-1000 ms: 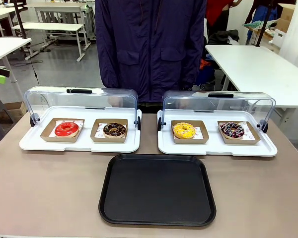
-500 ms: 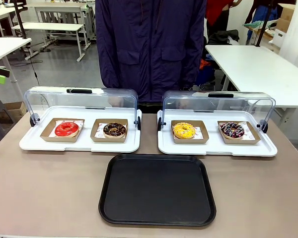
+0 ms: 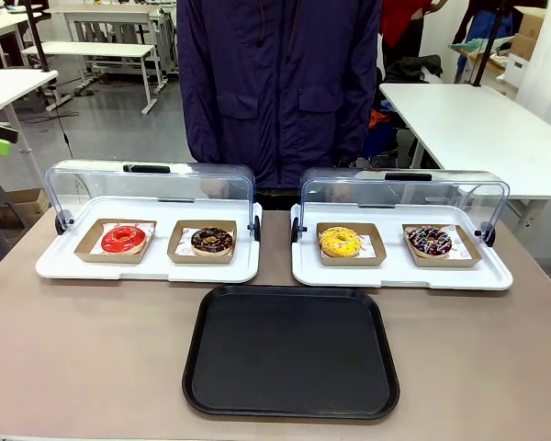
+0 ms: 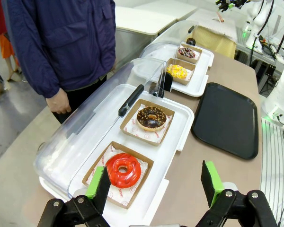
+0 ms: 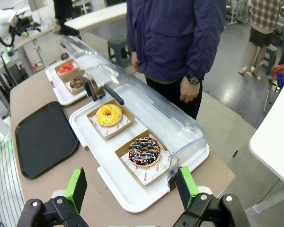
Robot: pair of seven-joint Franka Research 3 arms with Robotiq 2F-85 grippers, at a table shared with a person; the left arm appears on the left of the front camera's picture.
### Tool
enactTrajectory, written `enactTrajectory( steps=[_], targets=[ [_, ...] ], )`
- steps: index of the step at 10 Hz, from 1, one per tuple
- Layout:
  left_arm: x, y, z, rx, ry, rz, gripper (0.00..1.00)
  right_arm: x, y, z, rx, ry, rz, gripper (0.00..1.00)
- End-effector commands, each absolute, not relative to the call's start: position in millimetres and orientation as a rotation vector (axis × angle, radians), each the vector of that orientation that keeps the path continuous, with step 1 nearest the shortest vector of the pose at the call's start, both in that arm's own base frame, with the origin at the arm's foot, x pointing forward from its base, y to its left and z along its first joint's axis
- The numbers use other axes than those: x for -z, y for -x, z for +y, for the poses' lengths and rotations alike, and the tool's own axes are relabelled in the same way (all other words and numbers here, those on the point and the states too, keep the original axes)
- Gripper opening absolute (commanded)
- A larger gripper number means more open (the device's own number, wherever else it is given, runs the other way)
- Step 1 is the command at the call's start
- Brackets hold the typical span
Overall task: Move the first donut from the left to the tray.
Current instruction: Pick up the Paper togo box containing the Donut indicated by the person and place it on the Handle tray.
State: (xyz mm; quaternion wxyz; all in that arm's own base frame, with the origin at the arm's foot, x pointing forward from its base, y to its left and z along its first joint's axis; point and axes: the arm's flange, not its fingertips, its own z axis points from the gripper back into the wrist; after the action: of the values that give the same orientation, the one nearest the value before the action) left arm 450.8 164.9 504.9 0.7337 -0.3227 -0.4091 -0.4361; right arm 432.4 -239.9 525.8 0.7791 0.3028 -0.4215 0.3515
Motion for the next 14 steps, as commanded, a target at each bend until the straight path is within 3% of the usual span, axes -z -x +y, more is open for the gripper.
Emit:
enactTrajectory(
  steps=[1,14],
  targets=[
    [-506.2,-449.4,165.0,0.976,0.714,-0.899,1.0,-525.5,-429.7,-238.6,-0.771,-0.66,-0.915,1.0],
    [-506.2,-449.4,165.0,0.976,0.714,-0.899,1.0,-525.5,-429.7,-238.6,-0.771,-0.66,-0.915,1.0]
  ],
)
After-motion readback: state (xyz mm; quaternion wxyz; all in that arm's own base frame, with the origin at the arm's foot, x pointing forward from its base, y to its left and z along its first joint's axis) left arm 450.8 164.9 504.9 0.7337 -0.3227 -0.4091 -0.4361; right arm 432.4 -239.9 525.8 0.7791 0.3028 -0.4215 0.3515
